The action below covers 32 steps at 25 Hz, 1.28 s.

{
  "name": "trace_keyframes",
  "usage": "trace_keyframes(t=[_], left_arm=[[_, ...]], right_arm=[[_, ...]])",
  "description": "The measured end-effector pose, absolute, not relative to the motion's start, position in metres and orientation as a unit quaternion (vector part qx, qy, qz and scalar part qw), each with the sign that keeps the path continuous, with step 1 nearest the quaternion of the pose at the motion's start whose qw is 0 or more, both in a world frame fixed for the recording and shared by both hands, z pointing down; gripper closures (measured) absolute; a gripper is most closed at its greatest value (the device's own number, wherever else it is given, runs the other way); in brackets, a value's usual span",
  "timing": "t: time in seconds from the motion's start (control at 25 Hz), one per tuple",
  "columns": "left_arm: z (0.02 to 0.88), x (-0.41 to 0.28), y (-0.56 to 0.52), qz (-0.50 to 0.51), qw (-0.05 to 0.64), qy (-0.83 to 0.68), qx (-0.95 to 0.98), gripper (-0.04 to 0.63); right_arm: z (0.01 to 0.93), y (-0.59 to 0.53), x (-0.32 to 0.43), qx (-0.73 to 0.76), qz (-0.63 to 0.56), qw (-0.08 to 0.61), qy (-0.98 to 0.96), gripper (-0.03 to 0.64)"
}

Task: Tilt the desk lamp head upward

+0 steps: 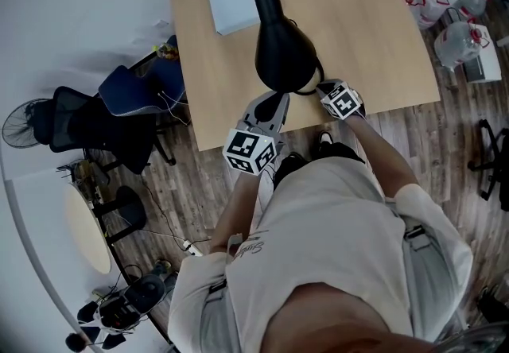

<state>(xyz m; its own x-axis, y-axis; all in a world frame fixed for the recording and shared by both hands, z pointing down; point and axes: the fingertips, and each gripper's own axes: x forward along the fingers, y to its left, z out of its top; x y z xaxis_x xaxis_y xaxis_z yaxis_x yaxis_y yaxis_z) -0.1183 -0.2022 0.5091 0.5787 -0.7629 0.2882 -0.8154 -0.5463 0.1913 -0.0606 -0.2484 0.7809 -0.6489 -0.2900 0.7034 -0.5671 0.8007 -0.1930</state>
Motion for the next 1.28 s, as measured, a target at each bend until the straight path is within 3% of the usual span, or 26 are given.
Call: trace_keyframes(t=[1.28], left_arm=[[0.366, -0.12, -0.156, 0.017, 0.105, -0.435, 0.894, 0.58]], right_arm=[[0.781, -0.25, -0.065, 0.243, 0.182, 0.366, -0.88, 0.621]])
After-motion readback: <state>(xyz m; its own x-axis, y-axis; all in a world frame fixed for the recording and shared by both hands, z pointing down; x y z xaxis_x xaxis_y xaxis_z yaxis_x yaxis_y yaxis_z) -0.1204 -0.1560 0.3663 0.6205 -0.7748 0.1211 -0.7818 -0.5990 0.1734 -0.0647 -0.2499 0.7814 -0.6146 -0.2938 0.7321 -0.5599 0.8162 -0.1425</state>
